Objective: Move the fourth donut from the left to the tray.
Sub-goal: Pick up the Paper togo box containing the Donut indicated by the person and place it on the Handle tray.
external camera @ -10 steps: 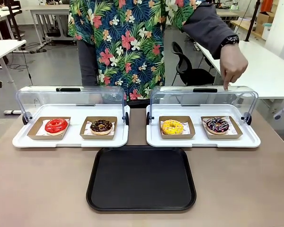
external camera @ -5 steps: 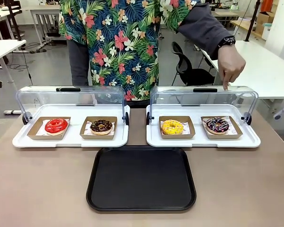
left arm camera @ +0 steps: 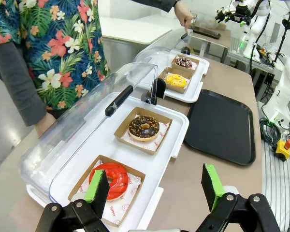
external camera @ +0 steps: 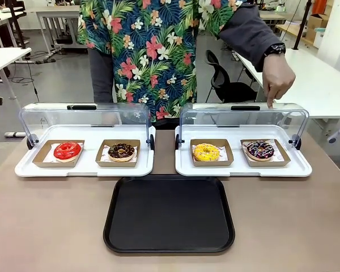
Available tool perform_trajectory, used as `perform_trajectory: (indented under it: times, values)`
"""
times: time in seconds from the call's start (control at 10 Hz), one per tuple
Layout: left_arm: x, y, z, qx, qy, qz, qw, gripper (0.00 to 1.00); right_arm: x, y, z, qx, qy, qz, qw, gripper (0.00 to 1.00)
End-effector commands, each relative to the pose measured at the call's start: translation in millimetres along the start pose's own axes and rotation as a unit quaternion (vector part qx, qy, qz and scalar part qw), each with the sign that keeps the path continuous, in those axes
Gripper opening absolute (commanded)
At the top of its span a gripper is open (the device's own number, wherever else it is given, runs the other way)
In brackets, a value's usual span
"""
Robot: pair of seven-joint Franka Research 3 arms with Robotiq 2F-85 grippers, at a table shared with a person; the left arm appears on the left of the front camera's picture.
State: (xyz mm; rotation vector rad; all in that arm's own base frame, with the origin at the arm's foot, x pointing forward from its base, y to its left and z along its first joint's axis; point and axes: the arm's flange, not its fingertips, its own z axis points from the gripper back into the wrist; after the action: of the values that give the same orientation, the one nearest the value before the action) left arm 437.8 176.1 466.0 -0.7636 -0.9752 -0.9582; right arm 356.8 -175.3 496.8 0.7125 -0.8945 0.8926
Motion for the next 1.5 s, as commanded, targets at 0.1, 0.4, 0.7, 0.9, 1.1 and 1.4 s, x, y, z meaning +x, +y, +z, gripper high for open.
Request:
perform_trajectory:
  times: [0.1, 0.4, 0.7, 0.9, 1.1, 1.4]
  values:
    - [1, 0, 0, 0.000, 0.004, -0.001, 1.000, 1.00, 24, -13, -30, 0.012, 0.080, 0.028, 0.996, 1.00]
    - [1, 0, 0, 0.000, 0.004, -0.001, 1.000, 1.00, 40, -24, -95, 0.031, 0.210, 0.106, 0.972, 1.00]
    - [1, 0, 0, 0.000, 0.004, -0.001, 1.000, 1.00, 21, -13, -149, 0.028, 0.313, 0.192, 0.930, 1.00]
    - [1, 0, 0, 0.000, 0.004, -0.001, 1.000, 1.00, 10, -17, -174, 0.016, 0.368, 0.231, 0.901, 1.00]
    - [1, 0, 0, 0.000, 0.004, -0.001, 1.000, 1.00, 9, -18, -175, 0.022, 0.346, 0.208, 0.915, 1.00]
    - [1, 0, 0, 0.000, 0.004, -0.001, 1.000, 1.00, 12, -17, -176, 0.024, 0.365, 0.224, 0.903, 1.00]
